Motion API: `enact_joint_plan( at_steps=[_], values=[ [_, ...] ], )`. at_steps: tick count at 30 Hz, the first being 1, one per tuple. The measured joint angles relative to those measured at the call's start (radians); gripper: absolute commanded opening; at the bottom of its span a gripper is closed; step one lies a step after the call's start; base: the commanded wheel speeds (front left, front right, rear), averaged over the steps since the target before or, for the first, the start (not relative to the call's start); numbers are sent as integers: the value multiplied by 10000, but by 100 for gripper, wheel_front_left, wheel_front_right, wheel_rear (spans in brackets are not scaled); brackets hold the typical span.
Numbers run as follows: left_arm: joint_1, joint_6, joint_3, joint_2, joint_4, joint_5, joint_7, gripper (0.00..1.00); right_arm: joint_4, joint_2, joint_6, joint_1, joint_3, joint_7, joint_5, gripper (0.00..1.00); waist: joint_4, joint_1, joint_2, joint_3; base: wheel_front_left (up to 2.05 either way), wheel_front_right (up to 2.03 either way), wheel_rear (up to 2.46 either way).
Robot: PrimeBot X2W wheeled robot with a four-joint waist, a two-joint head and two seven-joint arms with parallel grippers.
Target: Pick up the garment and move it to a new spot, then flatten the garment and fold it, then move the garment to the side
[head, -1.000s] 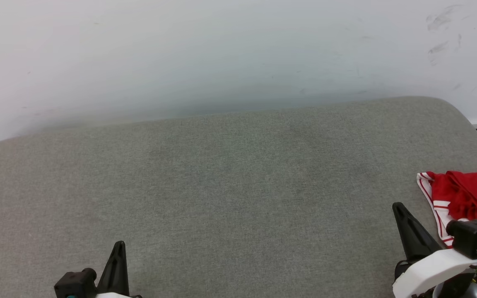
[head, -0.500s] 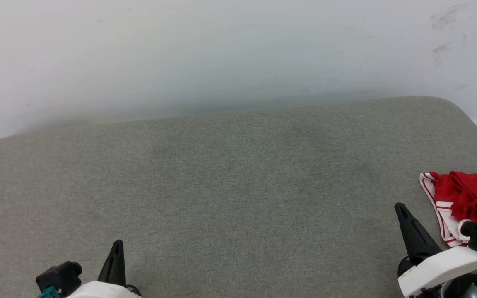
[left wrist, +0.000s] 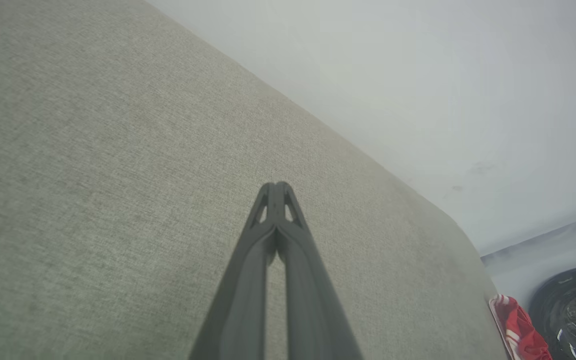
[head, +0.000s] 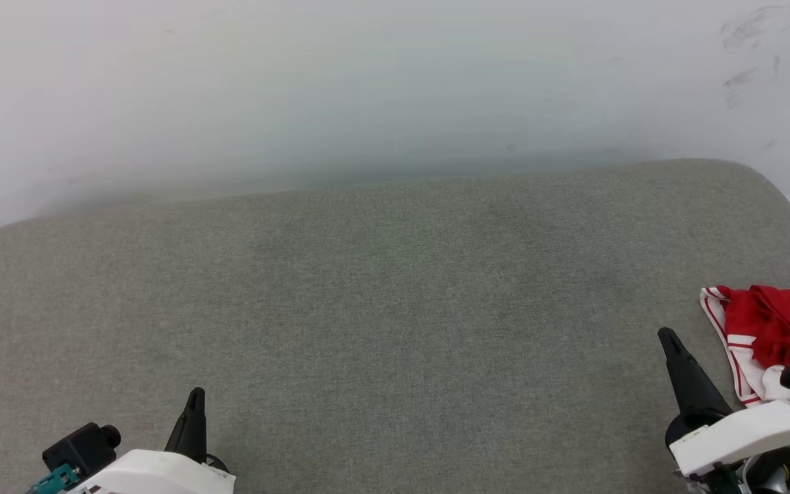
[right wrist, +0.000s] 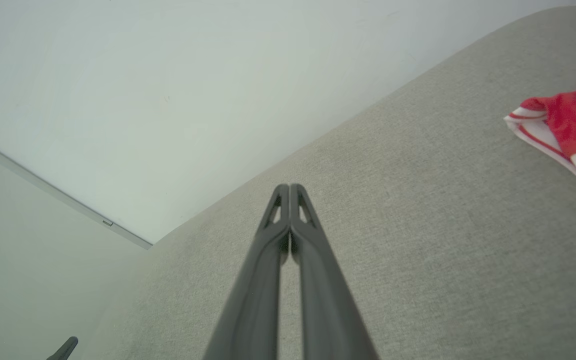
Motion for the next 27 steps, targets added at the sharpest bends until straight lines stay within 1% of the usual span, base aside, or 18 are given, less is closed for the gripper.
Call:
enact_joint_plan(
  at_steps=[1,2,3,4,17,18,27],
  values=[
    [-80,-92,100,-48,50,-343,105,0,73,13,0,-29,-40,2,389,0,16,0,0,9,0,0,0],
    [-128,-134,130,-63,71,-462,130,0,104,19,0,-30,-52,2,529,0,22,0,0,12,0,0,0],
    [-128,-134,130,-63,71,-462,130,0,104,19,0,-30,-52,2,529,0,22,0,0,12,0,0,0],
    [-190,-190,180,-107,94,-675,199,0,167,29,0,-39,-81,4,792,0,32,0,0,19,0,0,0],
    [-404,-612,593,-372,280,-2004,610,0,487,98,0,-261,-221,42,2359,0,103,0,0,60,0,0,0],
    [-520,-704,731,-443,330,-2397,732,0,594,123,0,-325,-259,44,2801,0,124,0,0,73,0,0,0],
    [-647,-957,976,-621,470,-3175,986,0,771,165,0,-439,-359,75,3756,0,173,0,0,101,0,0,0]
  ],
)
